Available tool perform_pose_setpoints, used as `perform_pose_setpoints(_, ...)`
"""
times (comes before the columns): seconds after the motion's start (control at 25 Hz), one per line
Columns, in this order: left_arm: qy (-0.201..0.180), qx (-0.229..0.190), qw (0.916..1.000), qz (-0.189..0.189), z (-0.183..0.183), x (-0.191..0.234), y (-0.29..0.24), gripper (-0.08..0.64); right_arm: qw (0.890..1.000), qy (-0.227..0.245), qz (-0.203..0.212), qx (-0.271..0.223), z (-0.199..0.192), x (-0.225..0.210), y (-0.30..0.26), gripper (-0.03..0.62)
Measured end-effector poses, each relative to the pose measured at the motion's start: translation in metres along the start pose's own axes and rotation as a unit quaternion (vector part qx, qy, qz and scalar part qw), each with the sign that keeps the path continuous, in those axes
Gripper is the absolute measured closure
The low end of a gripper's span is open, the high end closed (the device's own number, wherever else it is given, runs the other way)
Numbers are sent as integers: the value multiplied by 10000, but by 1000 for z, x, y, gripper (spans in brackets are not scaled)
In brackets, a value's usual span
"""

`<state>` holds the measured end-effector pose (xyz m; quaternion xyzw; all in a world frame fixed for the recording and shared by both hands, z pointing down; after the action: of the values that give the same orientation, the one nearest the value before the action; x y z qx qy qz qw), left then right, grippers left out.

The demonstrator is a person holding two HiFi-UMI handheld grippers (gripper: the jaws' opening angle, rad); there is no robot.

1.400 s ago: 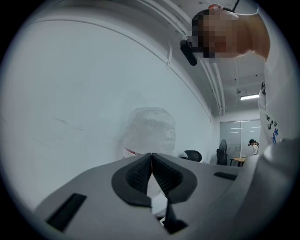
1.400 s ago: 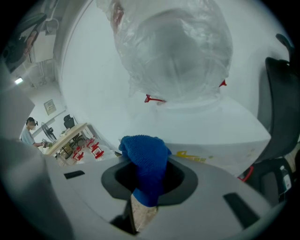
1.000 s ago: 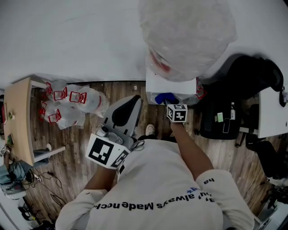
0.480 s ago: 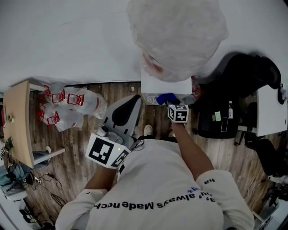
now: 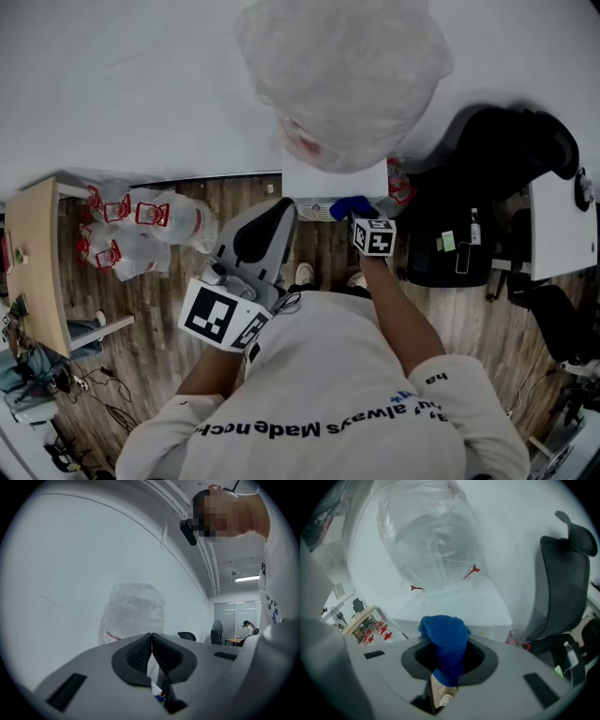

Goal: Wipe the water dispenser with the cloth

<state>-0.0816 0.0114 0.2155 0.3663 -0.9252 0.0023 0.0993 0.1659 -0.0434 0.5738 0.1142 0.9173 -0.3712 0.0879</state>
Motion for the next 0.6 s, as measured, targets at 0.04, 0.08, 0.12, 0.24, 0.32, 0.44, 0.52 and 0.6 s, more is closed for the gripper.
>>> perform_pose_setpoints(0.04, 0, 3, 10000, -8, 0, -2, -2, 540, 10000, -22, -28, 0, 0, -4, 2, 500)
perform_pose_setpoints(0.08, -2, 7, 10000, -17, -1, -4, -4, 540, 10000, -46, -54, 0, 0, -9, 3, 500)
perform_pose_setpoints(0.12, -4, 10, 10000, -25, -1, -7, -6, 540, 10000, -65, -76, -1, -1, -13, 5, 500)
perform_pose_setpoints(0.24, -8, 7, 10000, -49, -2, -14, -12, 540, 9999, -87, -142, 6, -1, -27, 9, 500)
perform_pose_setpoints(0.32, -7, 3, 10000, -57, -3, -17, -15, 540, 9998, -92, -176, 20, -1, -34, 11, 500)
perform_pose_setpoints(0.44, -2, -8, 10000, -58, -2, -18, -17, 540, 9997, -85, -210, 29, -1, -39, 13, 500)
perform_pose_setpoints(0.52, 2, -21, 10000, -49, -2, -20, -17, 540, 9997, -61, -237, 37, -1, -42, 15, 500)
perform_pose_setpoints(0.6, 5, -33, 10000, -39, -2, -21, -18, 540, 9996, -33, -270, 53, -1, -46, 17, 500)
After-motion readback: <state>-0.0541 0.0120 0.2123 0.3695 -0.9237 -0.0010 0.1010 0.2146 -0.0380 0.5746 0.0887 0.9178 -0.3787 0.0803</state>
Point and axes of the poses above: the fingertips, and each gripper's own axes: y backward along the fingers, x to its left, z out of its top, the point moved 8 cm from there along y, backward along the fingers, and after that the axes turned 2 degrees about -y, right-handed, at the moved point
